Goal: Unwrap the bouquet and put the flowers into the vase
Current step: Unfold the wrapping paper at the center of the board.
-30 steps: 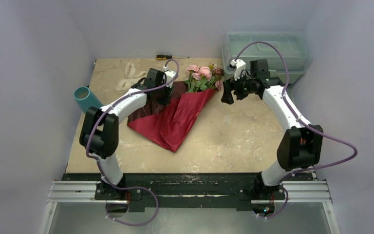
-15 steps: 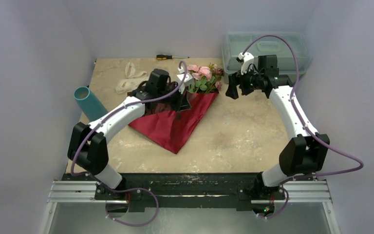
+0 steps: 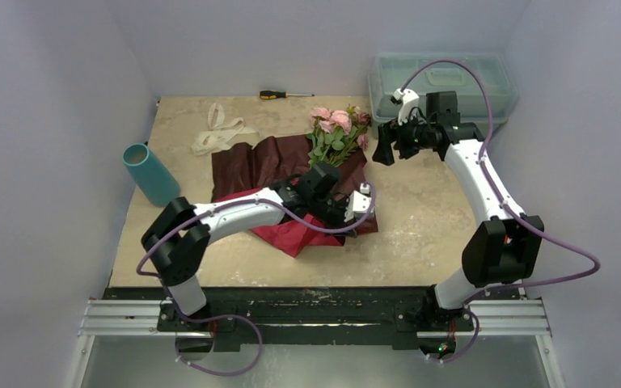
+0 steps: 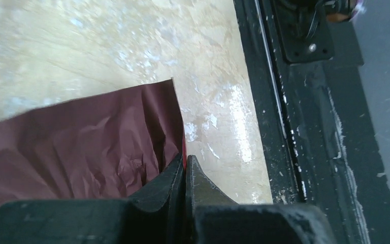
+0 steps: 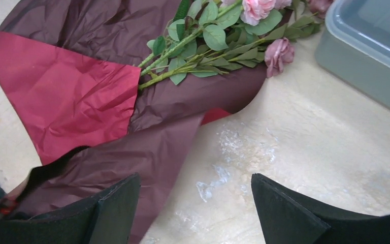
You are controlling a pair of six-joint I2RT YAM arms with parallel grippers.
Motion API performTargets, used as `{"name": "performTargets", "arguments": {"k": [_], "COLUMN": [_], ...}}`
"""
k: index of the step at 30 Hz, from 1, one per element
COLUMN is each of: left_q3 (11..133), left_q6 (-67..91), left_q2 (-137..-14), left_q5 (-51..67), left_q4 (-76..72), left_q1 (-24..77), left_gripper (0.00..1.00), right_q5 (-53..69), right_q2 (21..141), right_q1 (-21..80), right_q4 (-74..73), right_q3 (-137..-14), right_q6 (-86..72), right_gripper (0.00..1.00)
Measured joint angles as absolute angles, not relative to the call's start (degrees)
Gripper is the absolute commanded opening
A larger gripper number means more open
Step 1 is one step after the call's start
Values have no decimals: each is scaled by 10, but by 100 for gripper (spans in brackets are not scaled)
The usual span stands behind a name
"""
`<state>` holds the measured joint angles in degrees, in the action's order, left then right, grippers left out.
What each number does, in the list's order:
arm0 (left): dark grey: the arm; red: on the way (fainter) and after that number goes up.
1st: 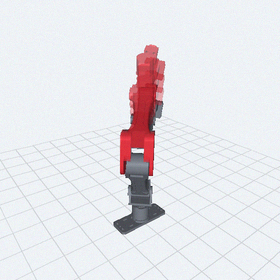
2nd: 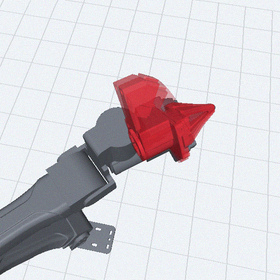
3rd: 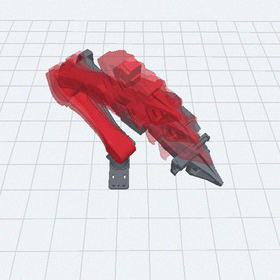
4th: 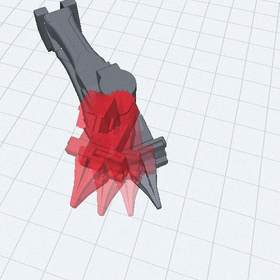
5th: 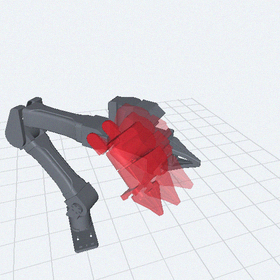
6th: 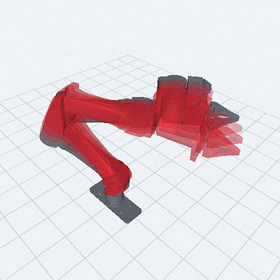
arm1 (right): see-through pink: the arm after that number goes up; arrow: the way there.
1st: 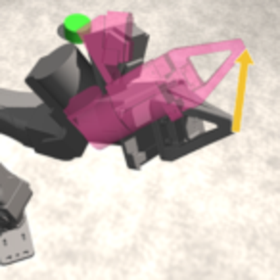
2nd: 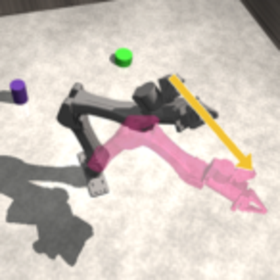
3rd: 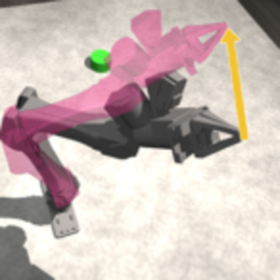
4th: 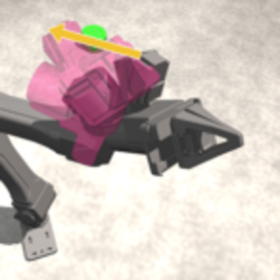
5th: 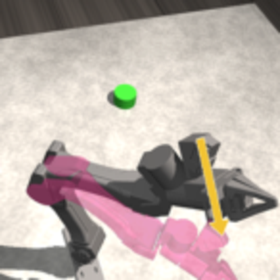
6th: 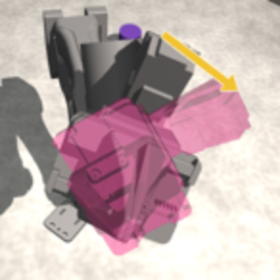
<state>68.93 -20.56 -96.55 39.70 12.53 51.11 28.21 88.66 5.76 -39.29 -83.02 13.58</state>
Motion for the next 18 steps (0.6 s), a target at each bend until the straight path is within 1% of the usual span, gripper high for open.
{"name": "performTargets", "arguments": {"k": [2, 4, 5, 8, 11, 13, 14, 18], "left_q3": [692, 695, 698, 706, 717, 730, 740, 779], "left_q6": [-233, -258, -278, -323, -350, -356, -356, -334], "left_q2": [-996, -1019, -1030, -1045, -1049, -1049, -1049, -1035], "left_q5": [389, 384, 383, 381, 381, 383, 384, 394], "left_q4": [126, 130, 137, 158, 176, 190, 193, 199], "left_q1": [525, 536, 542, 559, 571, 573, 572, 570], "left_gripper": [3, 8, 14, 26, 47, 57, 60, 66], "right_q5": [292, 300, 304, 313, 315, 315, 315, 315], "right_q2": [898, 909, 913, 926, 939, 952, 962, 1009], "right_q1": [58, 61, 63, 80, 107, 130, 140, 168], "right_q4": [-393, -392, -392, -385, -367, -354, -350, -345], "right_q3": [-830, -830, -830, -829, -813, -795, -788, -783], "right_q6": [136, 136, 135, 135, 135, 135, 135, 137], "right_gripper": [83, 81, 80, 78, 77, 76, 75, 73]}}
